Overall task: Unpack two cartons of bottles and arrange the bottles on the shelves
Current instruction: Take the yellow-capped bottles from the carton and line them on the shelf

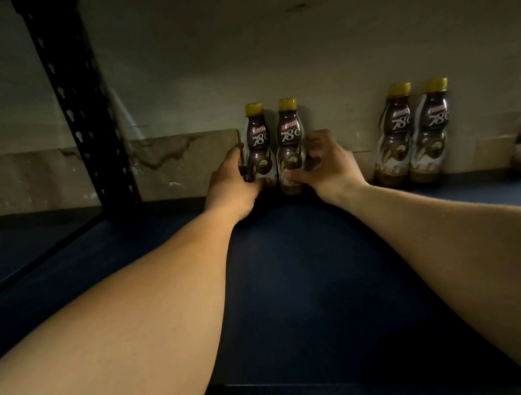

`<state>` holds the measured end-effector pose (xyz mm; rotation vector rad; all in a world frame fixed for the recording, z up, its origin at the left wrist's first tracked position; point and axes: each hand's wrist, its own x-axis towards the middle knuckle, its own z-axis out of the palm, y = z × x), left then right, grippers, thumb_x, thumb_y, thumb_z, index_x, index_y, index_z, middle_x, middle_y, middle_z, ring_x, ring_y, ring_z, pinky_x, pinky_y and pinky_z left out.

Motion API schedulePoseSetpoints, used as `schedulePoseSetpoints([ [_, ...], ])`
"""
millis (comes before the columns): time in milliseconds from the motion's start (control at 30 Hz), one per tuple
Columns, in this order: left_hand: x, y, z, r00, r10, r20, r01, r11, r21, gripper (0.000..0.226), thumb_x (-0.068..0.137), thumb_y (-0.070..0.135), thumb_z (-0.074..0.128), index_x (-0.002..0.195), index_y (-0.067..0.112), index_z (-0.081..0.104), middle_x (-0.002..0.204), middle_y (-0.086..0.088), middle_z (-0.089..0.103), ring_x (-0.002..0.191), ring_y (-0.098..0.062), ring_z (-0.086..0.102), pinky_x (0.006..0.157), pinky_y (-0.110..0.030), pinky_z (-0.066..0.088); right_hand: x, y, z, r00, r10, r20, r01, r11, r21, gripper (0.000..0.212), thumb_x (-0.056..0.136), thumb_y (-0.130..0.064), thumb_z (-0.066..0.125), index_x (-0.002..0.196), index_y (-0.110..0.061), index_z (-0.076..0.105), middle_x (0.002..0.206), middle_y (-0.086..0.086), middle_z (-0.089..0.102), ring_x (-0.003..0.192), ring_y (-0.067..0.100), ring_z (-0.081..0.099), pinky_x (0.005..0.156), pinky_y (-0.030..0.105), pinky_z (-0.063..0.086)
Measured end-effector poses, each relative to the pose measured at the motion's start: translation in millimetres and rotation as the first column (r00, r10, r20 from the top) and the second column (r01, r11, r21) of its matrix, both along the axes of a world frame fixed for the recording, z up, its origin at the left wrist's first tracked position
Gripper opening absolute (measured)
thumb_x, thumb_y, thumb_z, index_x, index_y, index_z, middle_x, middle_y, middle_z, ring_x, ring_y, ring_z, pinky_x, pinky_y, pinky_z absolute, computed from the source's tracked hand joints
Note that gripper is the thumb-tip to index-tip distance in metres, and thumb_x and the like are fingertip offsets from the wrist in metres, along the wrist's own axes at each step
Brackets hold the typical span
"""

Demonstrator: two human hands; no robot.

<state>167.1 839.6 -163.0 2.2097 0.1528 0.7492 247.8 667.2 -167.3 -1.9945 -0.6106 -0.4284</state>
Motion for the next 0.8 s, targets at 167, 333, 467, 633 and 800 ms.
schedulePoseSetpoints([
  [167, 1.9, 1.5, -0.8, 1.000, -0.019, -0.006, 0.019, 1.000, -0.020, 0.077, 0.088, 0.030, 0.076, 0.152, 0.032, 0.033, 0.131, 0.010, 0.053, 0.119, -0.006, 0.047, 0.094, -0.027, 0.038, 0.1, -0.1, 0.5, 0.999, 0.032, 0.006, -0.032, 0.999, 0.015, 0.082, 0.075, -0.031, 0.090, 0.142, -0.027, 0.042, 0.130, -0.006, 0.066, 0.112, 0.013, 0.063, 0.097, 0.032, 0.053],
  [333, 6.5, 3.7, -2.8, 0.999, -0.039, 0.020, 0.039, 0.999, -0.011, 0.067, 0.087, 0.027, 0.077, 0.144, 0.034, 0.042, 0.113, 0.020, 0.054, 0.111, -0.003, 0.051, 0.092, -0.026, 0.042, 0.8, -0.2, 0.0, 0.998, 0.056, 0.011, -0.056, 0.998, 0.024, 0.080, 0.077, -0.028, 0.089, 0.143, -0.029, 0.044, 0.126, -0.009, 0.066, 0.108, 0.012, 0.065, 0.097, 0.035, 0.055],
  [467, 8.2, 3.1, -3.7, 0.996, -0.072, 0.056, 0.072, 0.997, -0.011, 0.086, 0.089, 0.023, 0.075, 0.153, 0.047, 0.023, 0.137, 0.020, 0.052, 0.116, -0.001, 0.050, 0.101, -0.030, 0.043, -1.3, -1.4, -0.3, 0.997, 0.074, 0.025, -0.075, 0.996, 0.047, 0.084, 0.077, -0.024, 0.088, 0.144, -0.037, 0.039, 0.116, -0.008, 0.066, 0.104, 0.014, 0.067, 0.095, 0.038, 0.057],
  [633, 9.4, 3.9, -3.8, 0.997, -0.064, 0.047, 0.066, 0.997, -0.043, 0.094, 0.091, 0.019, 0.073, 0.153, 0.055, 0.013, 0.152, 0.013, 0.045, 0.131, -0.009, 0.048, 0.112, -0.037, 0.040, -4.5, -4.7, 1.0, 0.993, 0.105, 0.053, -0.107, 0.993, 0.043, 0.090, 0.082, -0.022, 0.084, 0.150, -0.047, 0.031, 0.121, -0.008, 0.063, 0.113, 0.014, 0.065, 0.096, 0.034, 0.055],
  [800, 11.5, 5.3, -4.6, 0.997, -0.064, 0.040, 0.065, 0.997, -0.040, 0.092, 0.090, 0.019, 0.074, 0.152, 0.056, 0.016, 0.149, 0.012, 0.049, 0.132, -0.012, 0.049, 0.113, -0.043, 0.041, -2.8, -4.6, 0.9, 0.994, 0.099, 0.053, -0.100, 0.995, 0.024, 0.094, 0.080, -0.022, 0.085, 0.150, -0.050, 0.028, 0.116, -0.009, 0.064, 0.107, 0.012, 0.066, 0.089, 0.028, 0.054],
])
